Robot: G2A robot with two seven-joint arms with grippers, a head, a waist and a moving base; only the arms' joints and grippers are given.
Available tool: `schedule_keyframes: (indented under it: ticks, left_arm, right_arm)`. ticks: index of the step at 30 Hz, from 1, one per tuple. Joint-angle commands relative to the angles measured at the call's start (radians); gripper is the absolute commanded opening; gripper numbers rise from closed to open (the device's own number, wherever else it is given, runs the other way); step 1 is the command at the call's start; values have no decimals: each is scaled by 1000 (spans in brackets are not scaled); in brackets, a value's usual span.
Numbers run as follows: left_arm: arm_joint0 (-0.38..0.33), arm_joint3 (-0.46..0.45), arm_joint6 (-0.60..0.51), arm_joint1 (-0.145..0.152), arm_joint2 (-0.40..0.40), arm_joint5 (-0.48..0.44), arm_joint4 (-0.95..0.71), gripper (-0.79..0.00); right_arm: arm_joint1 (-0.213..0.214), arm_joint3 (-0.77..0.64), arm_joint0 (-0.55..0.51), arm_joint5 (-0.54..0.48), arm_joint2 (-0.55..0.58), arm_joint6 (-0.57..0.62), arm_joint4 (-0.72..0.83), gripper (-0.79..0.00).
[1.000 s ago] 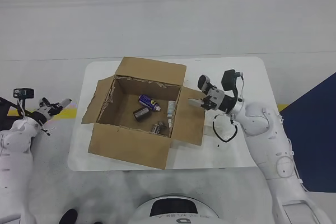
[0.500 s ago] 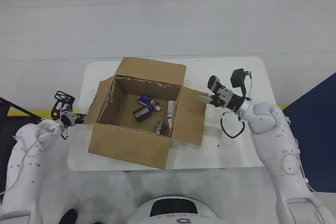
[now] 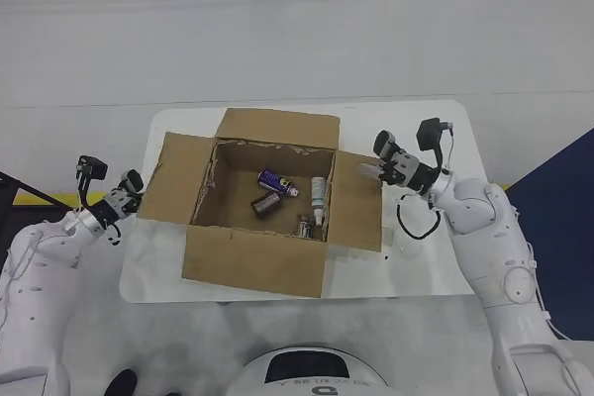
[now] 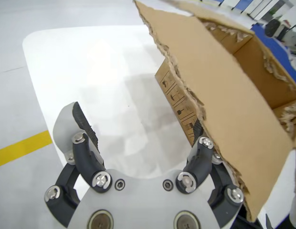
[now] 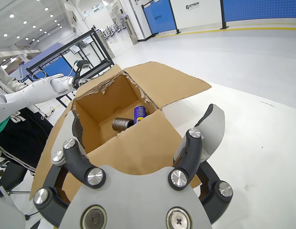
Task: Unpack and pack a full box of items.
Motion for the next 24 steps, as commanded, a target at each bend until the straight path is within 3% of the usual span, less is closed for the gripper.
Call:
schedule_keyframes:
  ticks: [1,8,13,21,24]
  left_arm:
    - [27,-51,-37,12,0,3,-101,0]
    - [105,-272,-167,55,-6,3,-295,0]
    - [119,-387,-229,65,35,3,-262,0]
    - [86,-382,-195,54,132,43,-126,0]
    - [77,-369,-164,51,153,50,-81,0]
  right_arm:
    - [1,7,4,-1,-3,-4,0,0]
    - [7,27,-6,-8,5,-50,-3,0]
    - [14,36,-28,-25,25,-91,-6,0]
    - [27,43,-67,-14,55,-124,-82,0]
    - [38,59,-79,-79,65,-99,-129,0]
